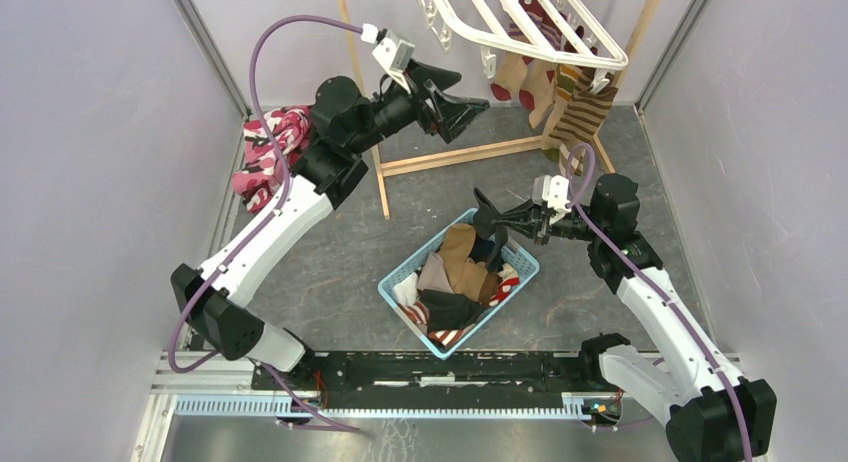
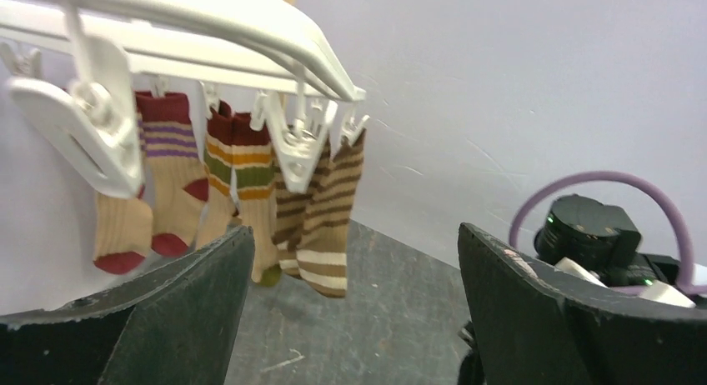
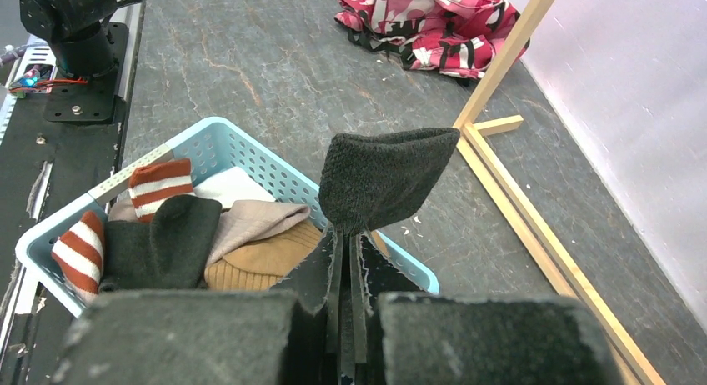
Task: Clip the socks to the hanger
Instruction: Open the clamp at the hanger, then clamp the sock onto the hanger.
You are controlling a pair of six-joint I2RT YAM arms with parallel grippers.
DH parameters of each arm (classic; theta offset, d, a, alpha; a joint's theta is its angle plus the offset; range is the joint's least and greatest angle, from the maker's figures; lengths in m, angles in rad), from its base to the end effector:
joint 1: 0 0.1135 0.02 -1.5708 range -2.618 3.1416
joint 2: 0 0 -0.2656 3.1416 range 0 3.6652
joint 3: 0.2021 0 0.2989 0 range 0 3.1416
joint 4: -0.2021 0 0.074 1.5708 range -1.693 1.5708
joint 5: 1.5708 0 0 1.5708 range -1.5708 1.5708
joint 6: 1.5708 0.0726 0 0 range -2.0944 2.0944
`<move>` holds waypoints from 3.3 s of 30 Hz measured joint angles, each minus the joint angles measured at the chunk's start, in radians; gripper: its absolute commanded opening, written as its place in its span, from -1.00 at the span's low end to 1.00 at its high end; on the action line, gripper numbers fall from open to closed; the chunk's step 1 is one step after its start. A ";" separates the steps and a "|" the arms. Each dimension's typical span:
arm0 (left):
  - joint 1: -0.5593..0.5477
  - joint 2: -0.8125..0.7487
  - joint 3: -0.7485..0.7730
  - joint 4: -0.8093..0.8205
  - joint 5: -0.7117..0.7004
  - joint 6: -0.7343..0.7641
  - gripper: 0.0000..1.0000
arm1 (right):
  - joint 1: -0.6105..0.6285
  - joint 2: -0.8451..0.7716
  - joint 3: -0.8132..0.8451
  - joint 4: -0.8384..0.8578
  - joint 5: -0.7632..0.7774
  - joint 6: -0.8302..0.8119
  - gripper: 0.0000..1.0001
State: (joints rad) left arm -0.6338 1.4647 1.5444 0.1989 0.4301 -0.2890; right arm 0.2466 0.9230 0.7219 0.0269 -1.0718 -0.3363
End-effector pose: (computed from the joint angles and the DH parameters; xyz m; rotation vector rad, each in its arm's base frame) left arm 0.3153 -0.2693 0.4992 0.6127 1.2544 -1.0540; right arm 0.2421 0.1267 0.3067 -1.1823 1.2593 0.8590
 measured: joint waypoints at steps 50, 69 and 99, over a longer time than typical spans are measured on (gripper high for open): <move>0.031 0.277 0.295 0.103 0.053 0.017 -0.10 | -0.006 -0.007 0.000 -0.044 -0.028 -0.039 -1.00; 0.010 0.278 0.311 0.110 -0.018 -0.044 -0.96 | -0.005 0.013 0.083 -0.172 0.012 -0.100 -1.00; -0.082 0.247 0.242 0.087 -0.394 -0.153 -0.96 | 0.098 0.267 0.605 -0.252 0.581 -0.132 -1.00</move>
State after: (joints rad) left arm -0.7158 1.7115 1.7863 0.2855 0.0357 -0.4423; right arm 0.3450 1.1896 1.3273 -0.2249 -0.4904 -0.4679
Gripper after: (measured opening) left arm 0.338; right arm 0.034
